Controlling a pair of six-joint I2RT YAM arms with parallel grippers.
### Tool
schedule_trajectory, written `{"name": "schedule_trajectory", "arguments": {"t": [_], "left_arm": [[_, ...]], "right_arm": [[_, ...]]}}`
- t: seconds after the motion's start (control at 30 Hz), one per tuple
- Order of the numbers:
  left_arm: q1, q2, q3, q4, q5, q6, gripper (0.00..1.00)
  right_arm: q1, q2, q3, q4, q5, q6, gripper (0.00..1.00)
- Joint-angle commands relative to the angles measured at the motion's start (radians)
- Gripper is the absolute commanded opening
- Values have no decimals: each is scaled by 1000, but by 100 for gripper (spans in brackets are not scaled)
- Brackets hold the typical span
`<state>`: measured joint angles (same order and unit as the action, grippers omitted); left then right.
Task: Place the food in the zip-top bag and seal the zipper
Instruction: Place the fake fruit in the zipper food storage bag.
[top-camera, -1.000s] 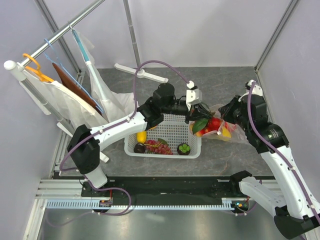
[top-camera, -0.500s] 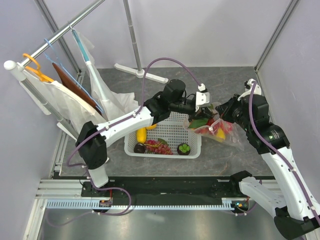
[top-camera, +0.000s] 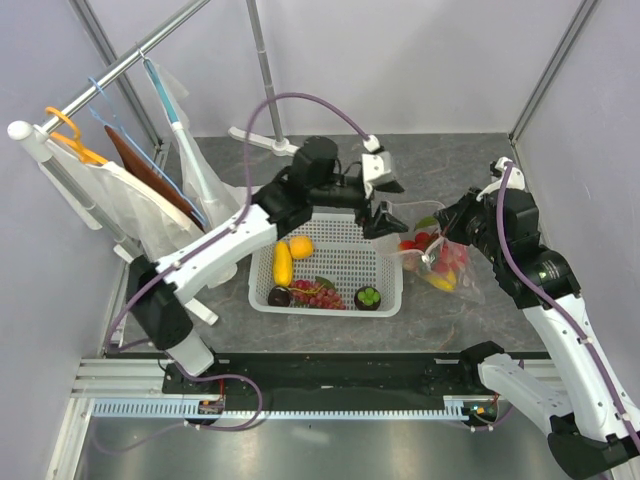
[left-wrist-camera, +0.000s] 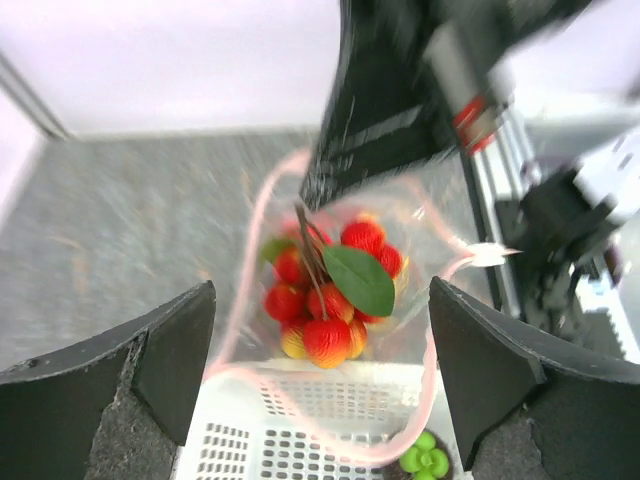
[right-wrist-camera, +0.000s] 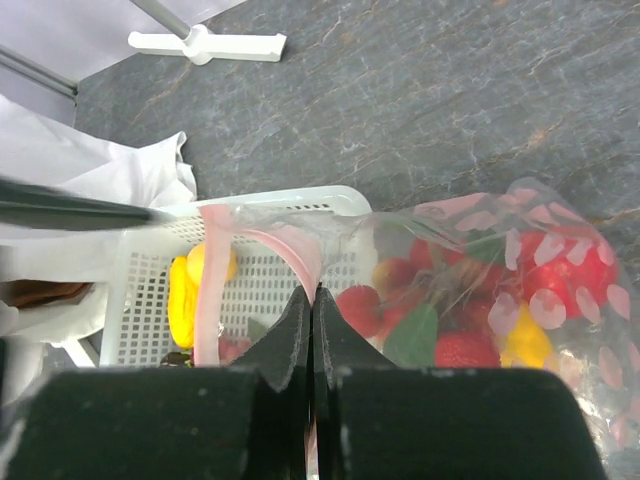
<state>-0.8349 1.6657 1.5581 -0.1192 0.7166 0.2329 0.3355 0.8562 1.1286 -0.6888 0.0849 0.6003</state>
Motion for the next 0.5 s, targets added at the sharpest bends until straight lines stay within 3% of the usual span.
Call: {"name": "schedule_trajectory", "arguments": {"t": [0.0, 0.07, 0.17, 0.3, 0.37, 0.47], "left_arm": [[45, -156, 30, 40, -20, -168, 92], [85, -169, 30, -11, -31, -286, 92], [152, -196, 34, -133, -65, -301, 98], [171, -215, 48, -489, -265, -57, 100], [171, -210, 40, -572, -342, -5, 100], [172, -211, -9, -732, -355, 150, 98]], "right_arm": [[-1, -2, 79, 71, 70, -31, 0], [-3, 15, 127, 83, 127, -46, 0], [-1, 30, 187, 94, 183, -76, 0], [-1, -8, 146, 78, 159, -70, 0], [-1, -25, 91, 46, 142, -50, 0], [-1, -45, 17, 46, 102, -30, 0]]}}
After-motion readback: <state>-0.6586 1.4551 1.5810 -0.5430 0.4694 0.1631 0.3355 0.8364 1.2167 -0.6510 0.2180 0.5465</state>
